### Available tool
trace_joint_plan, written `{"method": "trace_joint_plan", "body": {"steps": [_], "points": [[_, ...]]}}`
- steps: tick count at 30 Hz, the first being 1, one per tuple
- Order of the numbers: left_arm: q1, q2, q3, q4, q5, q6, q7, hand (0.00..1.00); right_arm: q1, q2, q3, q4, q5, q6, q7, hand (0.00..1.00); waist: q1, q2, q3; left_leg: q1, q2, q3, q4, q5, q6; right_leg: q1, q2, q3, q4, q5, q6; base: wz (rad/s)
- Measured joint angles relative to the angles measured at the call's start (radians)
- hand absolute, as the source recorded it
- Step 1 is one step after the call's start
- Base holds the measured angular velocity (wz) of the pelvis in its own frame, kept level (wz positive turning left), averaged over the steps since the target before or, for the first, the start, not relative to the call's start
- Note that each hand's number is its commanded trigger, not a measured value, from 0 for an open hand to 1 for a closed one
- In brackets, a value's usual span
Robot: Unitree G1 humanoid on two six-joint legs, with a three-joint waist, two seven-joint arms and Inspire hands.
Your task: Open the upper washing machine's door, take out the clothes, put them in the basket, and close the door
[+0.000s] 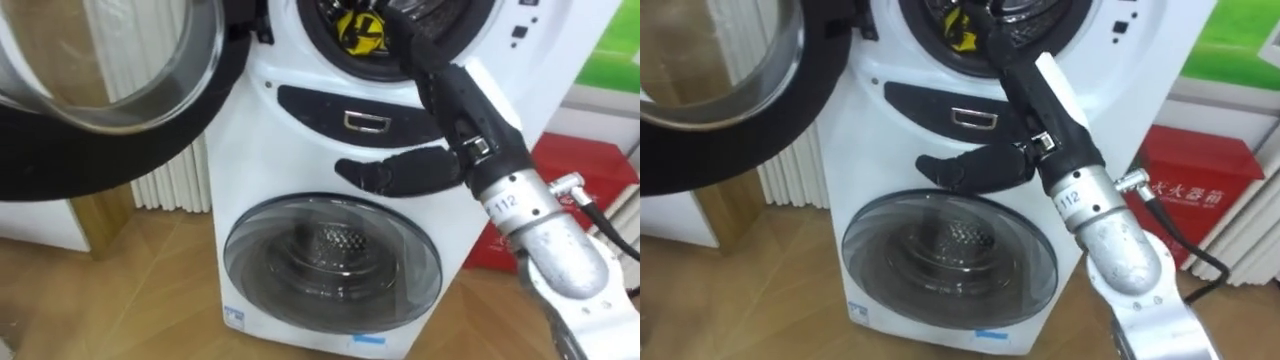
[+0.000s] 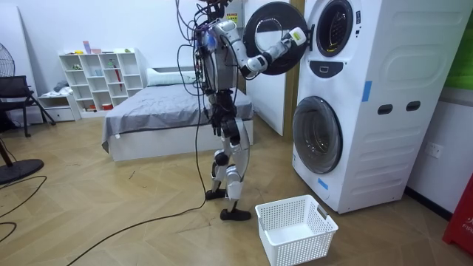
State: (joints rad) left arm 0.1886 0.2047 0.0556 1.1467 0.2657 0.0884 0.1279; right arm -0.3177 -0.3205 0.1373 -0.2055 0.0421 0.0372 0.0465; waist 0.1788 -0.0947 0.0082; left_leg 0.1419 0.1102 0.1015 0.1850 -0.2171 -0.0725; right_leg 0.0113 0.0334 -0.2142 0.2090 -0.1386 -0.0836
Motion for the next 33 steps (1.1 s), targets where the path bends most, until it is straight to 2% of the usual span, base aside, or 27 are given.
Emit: {"method": "trace_joint_plan", "body": {"steps": [1, 2, 4, 5, 6, 8, 9, 11, 12, 13, 14, 15, 16, 18, 19, 20, 21, 22, 23, 24, 25, 26, 27, 29, 30, 31, 33], "points": [[0.003, -0.001, 0.000, 0.000, 0.000, 0.001, 0.000, 0.00, -0.003, 0.000, -0.001, 0.000, 0.003, 0.000, -0.002, 0.00, 0.005, 0.001, 0.0007, -0.012, 0.001, -0.001, 0.015, -0.007, 0.000, -0.007, 0.001, 0.001, 0.017, -0.011, -0.001, 0.00], [0.005, -0.001, 0.002, 0.000, 0.000, 0.002, 0.001, 0.00, -0.010, 0.000, -0.005, 0.000, 0.027, 0.000, -0.004, 0.00, 0.006, -0.003, 0.0004, -0.043, 0.001, -0.009, 0.079, -0.023, -0.003, -0.029, -0.001, 0.004, 0.054, -0.041, -0.004, 0.11], [0.004, 0.000, 0.001, -0.002, -0.001, 0.010, 0.001, 0.00, -0.012, 0.000, -0.006, 0.012, 0.057, -0.001, -0.006, 0.00, -0.003, -0.004, 0.0023, -0.114, 0.007, -0.016, 0.246, -0.035, -0.006, -0.028, -0.002, 0.023, 0.068, -0.062, -0.010, 0.23], [0.005, -0.001, 0.001, -0.003, -0.003, 0.013, 0.000, 0.00, -0.015, 0.000, -0.005, 0.029, 0.056, -0.004, -0.008, 0.00, -0.001, 0.006, 0.0068, -0.154, 0.018, -0.021, 0.368, -0.034, -0.005, -0.008, 0.001, 0.024, 0.072, -0.069, -0.017, 0.10], [0.008, 0.000, 0.000, -0.003, -0.001, 0.015, 0.000, 0.00, -0.022, 0.003, 0.000, 0.058, 0.057, -0.010, -0.015, 0.00, 0.008, 0.015, 0.0094, -0.187, 0.023, -0.037, 0.455, -0.026, 0.003, 0.014, 0.004, 0.032, 0.095, -0.080, -0.036, 0.00], [0.010, 0.000, -0.001, -0.010, 0.001, 0.016, 0.000, 0.00, -0.023, -0.001, -0.003, 0.093, 0.066, -0.013, -0.026, 0.00, 0.012, 0.016, 0.0091, -0.246, 0.014, -0.059, 0.487, -0.031, 0.005, 0.018, 0.004, 0.039, 0.119, -0.111, -0.032, 0.11], [0.009, -0.002, -0.001, -0.011, 0.001, 0.017, -0.001, 0.00, -0.025, 0.001, -0.004, 0.122, 0.074, -0.014, -0.037, 0.00, 0.012, 0.014, 0.0089, -0.301, 0.013, -0.050, 0.476, -0.031, 0.005, 0.018, 0.003, 0.041, 0.119, -0.116, -0.033, 0.05], [0.013, -0.004, 0.001, -0.017, 0.002, 0.025, -0.001, 0.00, -0.025, 0.003, -0.004, 0.156, 0.072, -0.011, -0.042, 0.00, 0.020, 0.007, 0.0069, -0.356, 0.011, -0.025, 0.366, -0.018, 0.003, 0.017, 0.004, 0.048, 0.118, -0.122, -0.035, -0.15], [0.018, -0.004, 0.001, -0.017, 0.003, 0.030, -0.001, 0.00, -0.025, 0.002, -0.004, 0.161, 0.076, -0.001, -0.044, 0.00, 0.023, 0.010, 0.0055, -0.377, 0.009, -0.025, 0.260, 0.008, 0.000, 0.022, 0.007, 0.048, 0.119, -0.132, -0.033, -0.14], [0.022, -0.004, 0.002, -0.017, 0.004, 0.032, -0.002, 0.00, -0.025, 0.002, -0.004, 0.161, 0.080, 0.002, -0.044, 0.00, 0.022, 0.014, 0.0059, -0.382, 0.007, -0.028, 0.217, 0.041, 0.005, 0.025, 0.006, 0.048, 0.119, -0.138, -0.031, -0.23], [0.032, -0.002, 0.007, -0.017, 0.004, 0.037, -0.005, 0.00, -0.025, 0.002, -0.003, 0.160, 0.087, 0.007, -0.043, 0.00, 0.020, 0.010, 0.0012, -0.389, -0.003, -0.043, 0.166, 0.104, 0.007, 0.034, 0.003, 0.056, 0.118, -0.142, -0.024, -0.21], [0.036, 0.000, 0.014, -0.016, 0.004, 0.037, -0.010, 0.00, -0.025, -0.001, -0.006, 0.159, 0.090, 0.007, -0.046, 0.00, 0.015, 0.002, -0.0075, -0.381, -0.011, -0.044, 0.138, 0.162, 0.015, 0.043, 0.001, 0.070, 0.118, -0.147, -0.022, -0.15], [0.035, 0.003, 0.021, -0.016, 0.004, 0.037, -0.016, 0.00, -0.026, -0.002, -0.007, 0.159, 0.101, 0.007, -0.051, 0.00, 0.006, -0.009, -0.0138, -0.370, -0.027, -0.043, 0.123, 0.191, 0.031, 0.052, -0.010, 0.072, 0.113, -0.156, -0.011, -0.04], [0.027, 0.003, 0.020, -0.019, 0.000, 0.036, -0.027, 0.00, -0.026, -0.006, -0.007, 0.155, 0.106, 0.008, -0.054, 0.00, -0.019, -0.020, -0.0175, -0.352, -0.057, -0.037, 0.139, 0.178, 0.048, 0.079, -0.039, 0.064, 0.091, -0.165, 0.007, 0.14], [0.020, 0.001, 0.020, -0.020, -0.003, 0.035, -0.029, 0.00, -0.026, -0.011, -0.009, 0.150, 0.109, 0.008, -0.056, 0.00, -0.026, -0.018, -0.0166, -0.351, -0.067, -0.033, 0.149, 0.163, 0.055, 0.089, -0.046, 0.064, 0.085, -0.168, 0.015, 0.12], [0.004, 0.000, 0.021, -0.022, -0.009, 0.036, -0.031, 0.00, -0.026, -0.015, -0.012, 0.141, 0.115, 0.008, -0.060, 0.00, -0.031, -0.018, -0.0154, -0.338, -0.080, -0.019, 0.166, 0.133, 0.064, 0.108, -0.066, 0.066, 0.089, -0.178, 0.032, 0.00], [-0.016, 0.002, 0.021, -0.022, -0.018, 0.037, -0.030, 0.00, -0.026, -0.021, -0.013, 0.128, 0.115, 0.008, -0.060, 0.00, -0.042, -0.009, -0.0101, -0.326, -0.096, -0.012, 0.177, 0.109, 0.075, 0.117, -0.087, 0.063, 0.113, -0.191, 0.054, 0.06], [-0.039, 0.007, 0.021, -0.024, -0.022, 0.036, -0.029, 0.00, -0.026, -0.027, -0.014, 0.114, 0.113, 0.008, -0.059, 0.00, -0.054, -0.006, -0.0073, -0.316, -0.122, -0.013, 0.181, 0.094, 0.089, 0.111, -0.114, 0.054, 0.160, -0.204, 0.077, 0.17], [-0.050, 0.010, 0.021, -0.025, -0.021, 0.035, -0.028, 0.00, -0.026, -0.027, -0.017, 0.108, 0.108, 0.007, -0.057, 0.00, -0.066, -0.006, -0.0066, -0.310, -0.132, -0.011, 0.182, 0.090, 0.095, 0.108, -0.128, 0.048, 0.188, -0.209, 0.086, 0.24], [-0.072, 0.012, 0.022, -0.027, -0.021, 0.033, -0.027, 0.00, -0.025, -0.029, -0.031, 0.099, 0.105, 0.007, -0.054, 0.00, -0.074, -0.005, -0.0056, -0.289, -0.149, 0.009, 0.175, 0.079, 0.112, 0.092, -0.156, 0.047, 0.260, -0.213, 0.094, 0.13], [-0.085, 0.013, 0.021, -0.028, -0.021, 0.032, -0.026, 0.00, -0.025, -0.031, -0.041, 0.094, 0.104, 0.007, -0.055, 0.00, -0.074, -0.006, -0.0053, -0.279, -0.156, 0.021, 0.172, 0.072, 0.120, 0.081, -0.169, 0.046, 0.298, -0.213, 0.094, 0.04], [-0.108, 0.014, 0.019, -0.028, -0.025, 0.031, -0.025, 0.00, -0.026, -0.041, -0.052, 0.086, 0.105, 0.006, -0.056, 0.00, -0.072, -0.007, -0.0042, -0.256, -0.168, 0.038, 0.161, 0.057, 0.132, 0.056, -0.194, 0.046, 0.373, -0.206, 0.108, 0.00], [-0.121, 0.015, 0.019, -0.028, -0.039, 0.027, -0.023, 0.00, -0.023, -0.050, -0.052, 0.082, 0.105, 0.003, -0.053, 0.00, -0.074, -0.005, -0.0014, -0.235, -0.178, 0.036, 0.157, 0.041, 0.143, 0.039, -0.212, 0.043, 0.441, -0.185, 0.136, -0.04], [-0.138, 0.019, -0.001, -0.034, -0.051, 0.019, -0.019, 0.00, -0.019, -0.049, -0.051, 0.082, 0.105, 0.001, -0.054, 0.00, -0.067, 0.002, 0.0043, -0.189, -0.181, 0.030, 0.138, 0.025, 0.155, 0.008, -0.216, 0.054, 0.527, -0.124, 0.149, -0.10], [-0.143, 0.023, -0.022, -0.040, -0.062, 0.014, -0.011, 0.00, -0.018, -0.049, -0.051, 0.081, 0.102, 0.000, -0.058, 0.00, -0.064, 0.015, 0.0061, -0.172, -0.177, 0.016, 0.118, 0.015, 0.158, -0.024, -0.205, 0.066, 0.557, -0.123, 0.148, -0.09], [-0.152, 0.026, -0.025, -0.040, -0.065, 0.014, -0.003, 0.00, -0.014, -0.050, -0.052, 0.082, 0.090, -0.009, -0.068, 0.00, -0.065, 0.019, 0.0093, -0.165, -0.165, 0.000, 0.110, 0.011, 0.159, -0.060, -0.179, 0.077, 0.535, -0.166, 0.137, 0.00], [-0.152, 0.034, -0.026, -0.027, -0.066, 0.014, -0.003, 0.00, 0.020, -0.050, -0.053, 0.081, 0.090, -0.030, -0.070, 0.00, -0.076, 0.026, 0.0097, -0.143, -0.142, -0.010, 0.091, 0.011, 0.158, -0.104, -0.133, 0.077, 0.435, -0.191, 0.115, 0.07]]}}
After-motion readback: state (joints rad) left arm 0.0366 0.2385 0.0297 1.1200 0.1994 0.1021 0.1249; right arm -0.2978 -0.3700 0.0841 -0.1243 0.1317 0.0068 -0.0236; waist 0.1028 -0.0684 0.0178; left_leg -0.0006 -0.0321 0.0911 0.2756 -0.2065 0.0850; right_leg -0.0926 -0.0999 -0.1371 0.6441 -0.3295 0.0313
